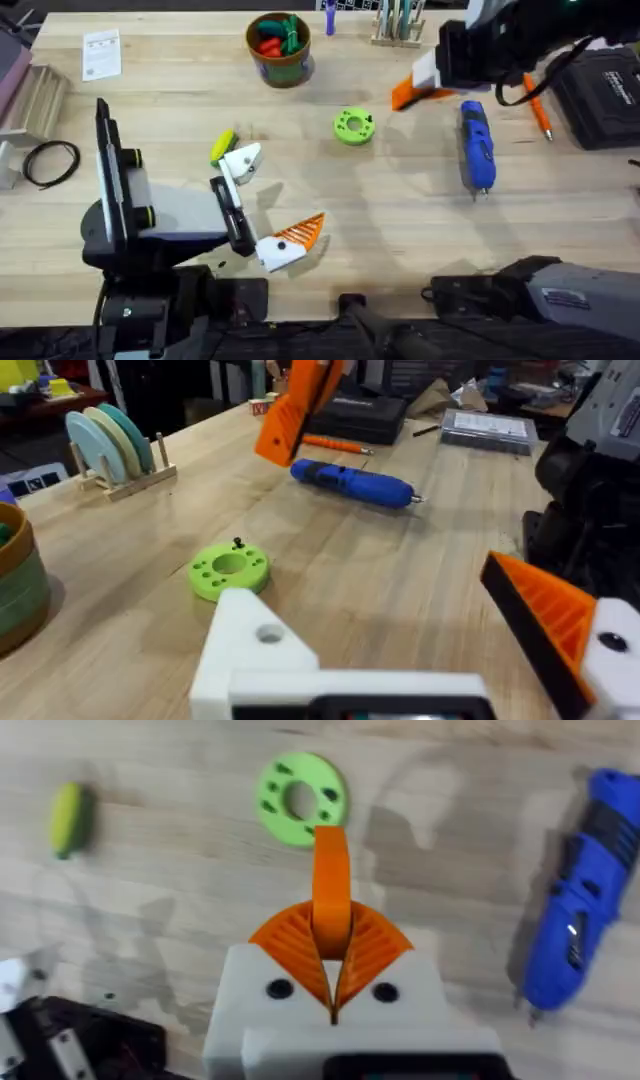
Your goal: Pick up the gripper from the table and insert it into the empty holder that is missing its gripper. Then pick up a screw, insert it into the mounting hole, and use the screwdriver to tighten it. Finally, clean up the table by picking up the vegetable and placing it into the bucket.
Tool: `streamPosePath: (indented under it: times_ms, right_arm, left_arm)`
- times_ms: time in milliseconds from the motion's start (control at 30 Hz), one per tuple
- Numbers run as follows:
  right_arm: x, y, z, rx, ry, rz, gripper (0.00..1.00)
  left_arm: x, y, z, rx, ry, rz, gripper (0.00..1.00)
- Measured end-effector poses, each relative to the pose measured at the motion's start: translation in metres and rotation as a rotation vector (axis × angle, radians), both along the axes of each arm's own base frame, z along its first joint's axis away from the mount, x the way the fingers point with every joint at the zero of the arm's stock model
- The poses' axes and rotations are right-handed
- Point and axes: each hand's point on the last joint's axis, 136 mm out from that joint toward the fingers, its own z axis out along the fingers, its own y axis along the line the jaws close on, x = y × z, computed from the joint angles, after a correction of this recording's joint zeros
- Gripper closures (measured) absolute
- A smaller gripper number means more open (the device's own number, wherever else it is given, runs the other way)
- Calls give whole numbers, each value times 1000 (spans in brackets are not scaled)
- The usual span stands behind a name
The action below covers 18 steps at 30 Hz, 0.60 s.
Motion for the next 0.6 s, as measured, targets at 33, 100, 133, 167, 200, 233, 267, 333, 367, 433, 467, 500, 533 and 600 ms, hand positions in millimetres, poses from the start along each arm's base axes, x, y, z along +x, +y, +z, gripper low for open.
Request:
streamPosePath:
  times_ms: [33,100,133,167,200,233,267,333,367,433,467,500,533,600]
  right_arm:
    - [3,5,5,31,-25,9,992]
    - [7,14,12,90,-73,29,993]
    - [9,19,13,121,-94,40,993]
    - [9,23,14,155,-111,54,993]
    - [9,28,14,193,-126,69,993]
    - [9,33,14,229,-141,84,993]
    - [10,37,13,270,-151,96,993]
    - [11,46,11,366,-171,113,993]
    - [12,50,10,416,-180,120,993]
    - [15,57,9,532,-197,136,993]
    - [16,60,9,589,-206,146,993]
    - [17,63,10,657,-215,159,993]
    - [18,65,10,714,-229,173,993]
    - [17,68,11,823,-250,197,993]
  left_arm:
    - [0,0,0,0,0,0,15]
    - [0,0,0,0,0,0,15]
    - [0,0,0,0,0,0,15]
    - [0,0,0,0,0,0,15]
    - [0,0,0,1,-1,0,15]
    - [0,0,0,1,-1,0,15]
    - [0,0,0,1,-2,0,15]
    - [0,0,0,1,-2,0,16]
    - [0,0,0,1,-2,0,15]
    - [0,0,0,1,-2,0,15]
    - [0,0,0,1,-2,0,16]
    - [0,0,0,1,-2,0,15]
    - [0,0,0,1,-2,0,15]
    - [0,0,0,1,-2,0,16]
